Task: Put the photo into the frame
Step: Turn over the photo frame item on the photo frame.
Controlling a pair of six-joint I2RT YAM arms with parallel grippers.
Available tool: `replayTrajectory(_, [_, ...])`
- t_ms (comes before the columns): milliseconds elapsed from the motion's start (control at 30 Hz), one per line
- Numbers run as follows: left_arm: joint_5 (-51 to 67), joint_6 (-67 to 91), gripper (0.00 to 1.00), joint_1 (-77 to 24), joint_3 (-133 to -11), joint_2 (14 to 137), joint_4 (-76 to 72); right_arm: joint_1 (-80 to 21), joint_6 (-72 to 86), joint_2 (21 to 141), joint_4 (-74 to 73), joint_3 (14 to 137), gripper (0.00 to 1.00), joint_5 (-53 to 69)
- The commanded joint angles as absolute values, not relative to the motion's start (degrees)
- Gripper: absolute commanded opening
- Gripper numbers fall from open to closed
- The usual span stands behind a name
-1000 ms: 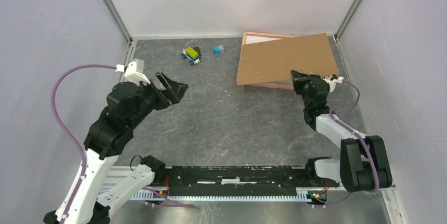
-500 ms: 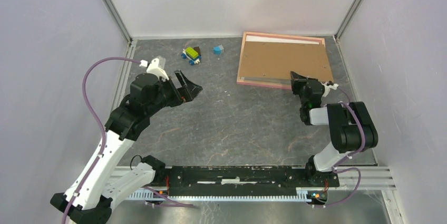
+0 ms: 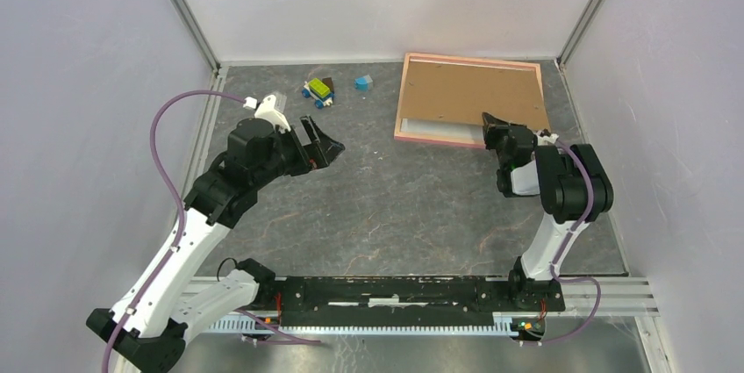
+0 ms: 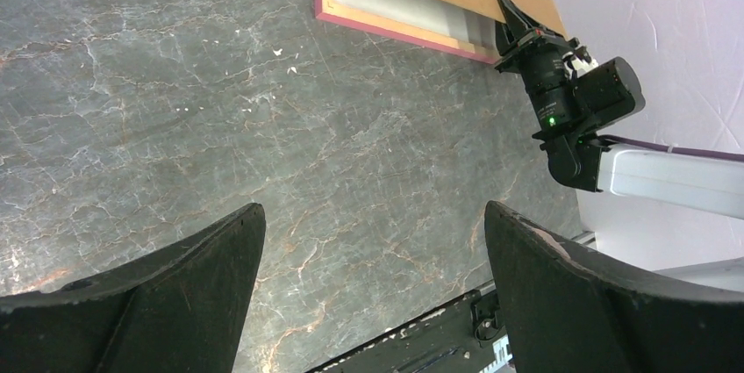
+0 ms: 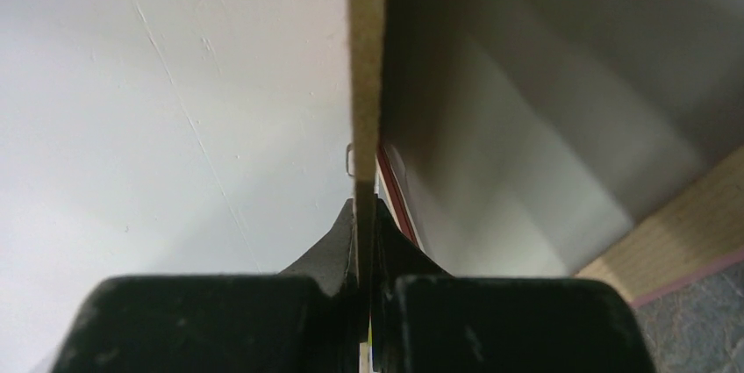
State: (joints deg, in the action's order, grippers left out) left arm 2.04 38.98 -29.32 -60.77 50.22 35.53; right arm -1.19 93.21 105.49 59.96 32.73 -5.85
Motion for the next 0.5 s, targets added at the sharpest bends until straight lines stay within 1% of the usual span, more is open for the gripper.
replayTrajectory(0, [2.3, 35.8, 1.0, -29.7, -61.0, 50.6, 32.4, -0.5, 93.6, 106.6, 69.5, 37.2, 0.0, -4.4])
replayTrajectory(467, [2.3, 35.7, 1.0, -29.8, -60.8, 50.6, 32.3, -0.3, 91.9, 110.8, 69.1, 40.8, 0.0, -2.7])
